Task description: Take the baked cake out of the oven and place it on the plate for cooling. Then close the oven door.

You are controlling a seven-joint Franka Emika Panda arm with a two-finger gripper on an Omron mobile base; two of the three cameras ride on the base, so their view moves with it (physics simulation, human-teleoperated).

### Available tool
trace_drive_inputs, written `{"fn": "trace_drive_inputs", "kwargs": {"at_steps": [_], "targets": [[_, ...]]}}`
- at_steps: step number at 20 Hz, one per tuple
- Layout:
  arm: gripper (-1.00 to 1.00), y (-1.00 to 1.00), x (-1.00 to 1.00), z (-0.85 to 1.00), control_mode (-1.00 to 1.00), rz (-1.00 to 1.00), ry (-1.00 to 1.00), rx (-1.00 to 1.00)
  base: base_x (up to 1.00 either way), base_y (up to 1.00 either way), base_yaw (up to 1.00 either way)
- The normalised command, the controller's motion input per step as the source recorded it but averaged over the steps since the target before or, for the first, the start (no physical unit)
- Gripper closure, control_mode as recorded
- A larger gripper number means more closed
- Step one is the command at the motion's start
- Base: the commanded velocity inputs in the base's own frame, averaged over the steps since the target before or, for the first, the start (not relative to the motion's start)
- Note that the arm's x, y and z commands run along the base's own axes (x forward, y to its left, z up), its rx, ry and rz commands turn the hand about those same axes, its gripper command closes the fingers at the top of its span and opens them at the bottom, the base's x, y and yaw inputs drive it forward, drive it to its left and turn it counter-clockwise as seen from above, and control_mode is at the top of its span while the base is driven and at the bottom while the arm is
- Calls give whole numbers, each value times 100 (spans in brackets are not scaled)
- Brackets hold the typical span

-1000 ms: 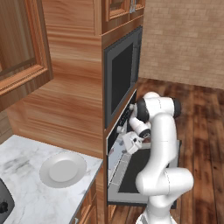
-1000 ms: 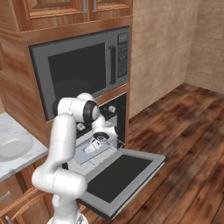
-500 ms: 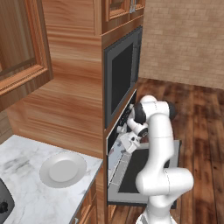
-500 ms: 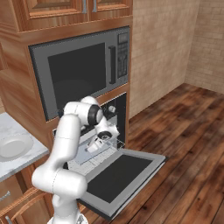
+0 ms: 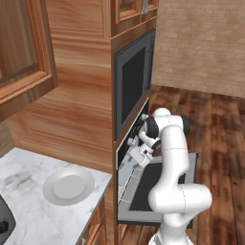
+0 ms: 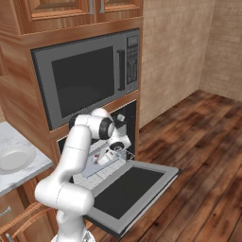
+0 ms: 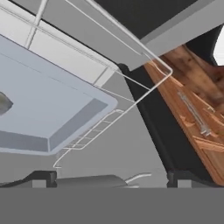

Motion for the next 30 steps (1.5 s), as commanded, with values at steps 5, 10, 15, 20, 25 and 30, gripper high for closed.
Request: {"fn": "trace_drive_inputs", "kwargs": {"at_steps": [5,10,15,20,25,30], "targets": [[-100,0,22,-16,-100,11,1,12,0,0,0],[-100,0,29,-9,-100,7,1,21,0,0,0],[-100,0,34,-1,-100,1,0,20,0,0,0],[-100,0,34,-9,-100,0,2,12,0,0,0],[-100,0,22,-25,-100,0,3,2,0,0,0],[-100,2,14,-25,-100,-1,0,0,0,0,0]]}}
